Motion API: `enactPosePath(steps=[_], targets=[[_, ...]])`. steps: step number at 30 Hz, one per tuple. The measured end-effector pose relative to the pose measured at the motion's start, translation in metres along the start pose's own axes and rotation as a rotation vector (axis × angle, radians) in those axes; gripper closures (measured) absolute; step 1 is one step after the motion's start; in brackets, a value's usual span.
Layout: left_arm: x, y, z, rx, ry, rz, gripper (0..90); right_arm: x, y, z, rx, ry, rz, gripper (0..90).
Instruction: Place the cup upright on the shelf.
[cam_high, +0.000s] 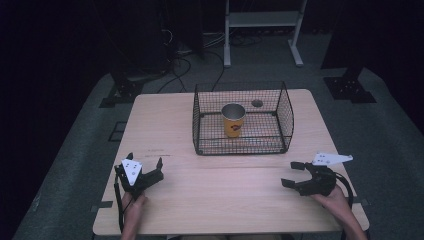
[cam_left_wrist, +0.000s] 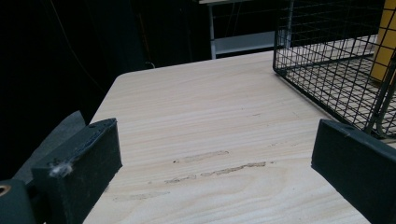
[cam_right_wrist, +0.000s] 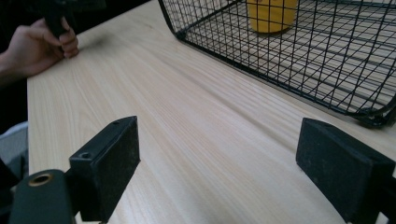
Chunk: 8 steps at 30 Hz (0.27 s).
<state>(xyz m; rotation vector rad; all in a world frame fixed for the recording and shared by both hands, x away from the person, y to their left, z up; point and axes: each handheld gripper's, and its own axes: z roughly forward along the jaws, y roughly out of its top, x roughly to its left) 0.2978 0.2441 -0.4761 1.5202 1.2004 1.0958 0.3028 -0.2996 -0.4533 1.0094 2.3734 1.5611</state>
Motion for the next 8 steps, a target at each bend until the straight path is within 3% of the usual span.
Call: enactPosePath(steps=[1, 3, 6, 8], targets=[[0.0, 0.0, 0.0, -0.001, 0.0, -0.001, 0.8, 0.002, -0.004, -0.001, -0.01, -0.003, 0.005, 12.7], [0.0, 0.0, 0.0, 0.001, 0.0, 0.0, 0.8, 0.011, -0.014, -0.004, -0.046, -0.082, 0.012, 12.7], [-0.001, 0.0, 0.001, 0.002, 0.0, 0.004, 0.8, 0.019, -0.033, -0.01, -0.184, -0.054, 0.079, 13.5], [-0.001, 0.0, 0.001, 0.002, -0.001, 0.005, 0.8, 0.028, -0.034, -0.013, -0.159, -0.082, 0.036, 13.2]])
